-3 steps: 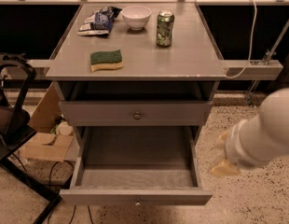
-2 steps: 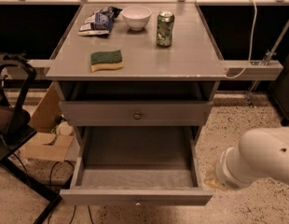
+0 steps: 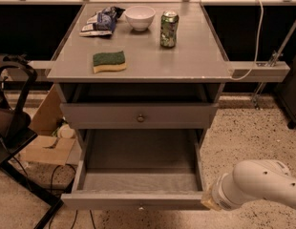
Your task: Close middle drawer
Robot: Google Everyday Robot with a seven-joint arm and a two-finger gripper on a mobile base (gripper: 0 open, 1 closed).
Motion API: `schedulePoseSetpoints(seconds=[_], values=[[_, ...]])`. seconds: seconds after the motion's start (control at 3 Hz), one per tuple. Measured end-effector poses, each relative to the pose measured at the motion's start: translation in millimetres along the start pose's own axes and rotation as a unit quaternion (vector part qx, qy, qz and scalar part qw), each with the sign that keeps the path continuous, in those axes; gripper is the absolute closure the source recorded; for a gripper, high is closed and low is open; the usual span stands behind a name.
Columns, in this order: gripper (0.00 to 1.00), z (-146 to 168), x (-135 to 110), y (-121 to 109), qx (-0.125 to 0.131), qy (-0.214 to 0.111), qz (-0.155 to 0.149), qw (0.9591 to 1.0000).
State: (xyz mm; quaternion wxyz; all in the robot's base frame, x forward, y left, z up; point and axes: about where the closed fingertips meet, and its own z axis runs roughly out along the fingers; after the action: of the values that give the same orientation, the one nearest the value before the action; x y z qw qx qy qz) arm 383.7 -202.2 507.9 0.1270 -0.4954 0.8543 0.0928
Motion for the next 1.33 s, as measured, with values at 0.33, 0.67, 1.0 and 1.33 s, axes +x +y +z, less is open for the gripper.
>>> schedulePoseSetpoints(seconds=[0.33, 0.67, 1.0, 1.33], values=[[1.00, 0.5, 0.1, 0.1, 0.001, 0.004, -0.001, 1.0000], [1.00, 28.4, 6.3, 1.7, -0.015, -0.003, 0.004, 0.9999], [1.00, 94.8, 17.9, 2.4, -0.039, -0.028, 0.011, 0.9988], [1.00, 117.3, 18.8, 2.6, -0.046, -0.037, 0.009, 0.9982]])
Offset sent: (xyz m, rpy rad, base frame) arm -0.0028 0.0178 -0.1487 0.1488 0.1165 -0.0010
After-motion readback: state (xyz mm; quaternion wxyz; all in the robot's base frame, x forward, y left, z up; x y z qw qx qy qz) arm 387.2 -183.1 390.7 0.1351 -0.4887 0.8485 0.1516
